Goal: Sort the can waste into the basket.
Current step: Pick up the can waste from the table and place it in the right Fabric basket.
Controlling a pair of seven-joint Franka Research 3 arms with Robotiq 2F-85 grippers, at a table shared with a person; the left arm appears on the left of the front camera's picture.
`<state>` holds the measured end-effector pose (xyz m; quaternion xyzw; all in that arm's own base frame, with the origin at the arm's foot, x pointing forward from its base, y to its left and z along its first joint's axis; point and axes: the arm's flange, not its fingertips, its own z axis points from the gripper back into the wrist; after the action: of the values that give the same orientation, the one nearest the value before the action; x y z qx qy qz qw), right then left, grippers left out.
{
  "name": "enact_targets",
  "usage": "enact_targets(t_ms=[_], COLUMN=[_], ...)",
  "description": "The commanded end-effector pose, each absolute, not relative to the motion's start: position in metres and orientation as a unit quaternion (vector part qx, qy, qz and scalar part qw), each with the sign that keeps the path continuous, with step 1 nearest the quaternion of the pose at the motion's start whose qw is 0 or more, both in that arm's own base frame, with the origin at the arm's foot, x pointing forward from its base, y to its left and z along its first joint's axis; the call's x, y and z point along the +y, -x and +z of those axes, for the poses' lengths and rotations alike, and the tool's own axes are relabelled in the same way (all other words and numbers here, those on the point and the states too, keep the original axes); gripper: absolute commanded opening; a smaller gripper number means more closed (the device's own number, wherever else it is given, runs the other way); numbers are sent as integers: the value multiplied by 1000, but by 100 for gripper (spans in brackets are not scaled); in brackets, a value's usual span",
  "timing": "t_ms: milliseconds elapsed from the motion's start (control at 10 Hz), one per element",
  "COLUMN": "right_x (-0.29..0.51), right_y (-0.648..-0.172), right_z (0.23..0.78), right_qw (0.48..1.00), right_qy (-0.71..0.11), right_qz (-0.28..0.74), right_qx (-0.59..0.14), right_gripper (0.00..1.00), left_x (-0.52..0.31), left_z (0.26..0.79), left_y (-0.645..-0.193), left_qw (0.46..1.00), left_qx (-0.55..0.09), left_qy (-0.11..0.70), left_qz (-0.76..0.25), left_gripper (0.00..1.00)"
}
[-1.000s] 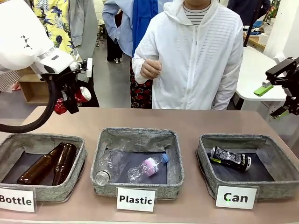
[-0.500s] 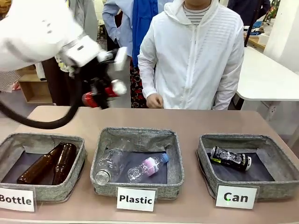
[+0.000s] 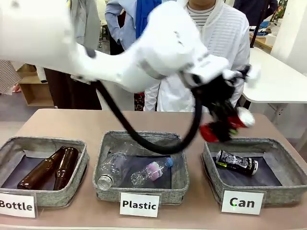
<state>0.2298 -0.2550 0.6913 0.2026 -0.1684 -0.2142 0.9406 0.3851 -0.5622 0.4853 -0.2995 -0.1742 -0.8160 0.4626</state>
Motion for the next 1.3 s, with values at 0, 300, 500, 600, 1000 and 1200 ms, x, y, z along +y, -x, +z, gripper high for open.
enact_targets(t_ms=[0,300,500,600,1000,1200], right_x=[-245,-245,-245,-245,-245,-245], right_y=[-232,-232,-232,-232,-232,-232], right_z=[699,699,699,699,699,699], right_qw=[946,946,946,946,946,946], right_qy=[-200,-200,-200,-200,-200,-200], right_qz=[-201,-201,-201,-201,-201,-201], right_qx=[-158,-158,-158,-158,-158,-158], right_gripper=[100,100,100,100,100,100], left_x=[-648,-706,-703,-701,-690,-677], left_z=[469,416,418,418,422,432], left_y=[-394,-407,-408,-406,-408,-408], left_qw=[501,559,557,555,547,544], left_qx=[-187,-191,-197,-209,-218,-224], left_qy=[259,219,201,182,176,176], left_qz=[-804,-777,-782,-785,-789,-790], left_gripper=[0,0,26,57,100,100])
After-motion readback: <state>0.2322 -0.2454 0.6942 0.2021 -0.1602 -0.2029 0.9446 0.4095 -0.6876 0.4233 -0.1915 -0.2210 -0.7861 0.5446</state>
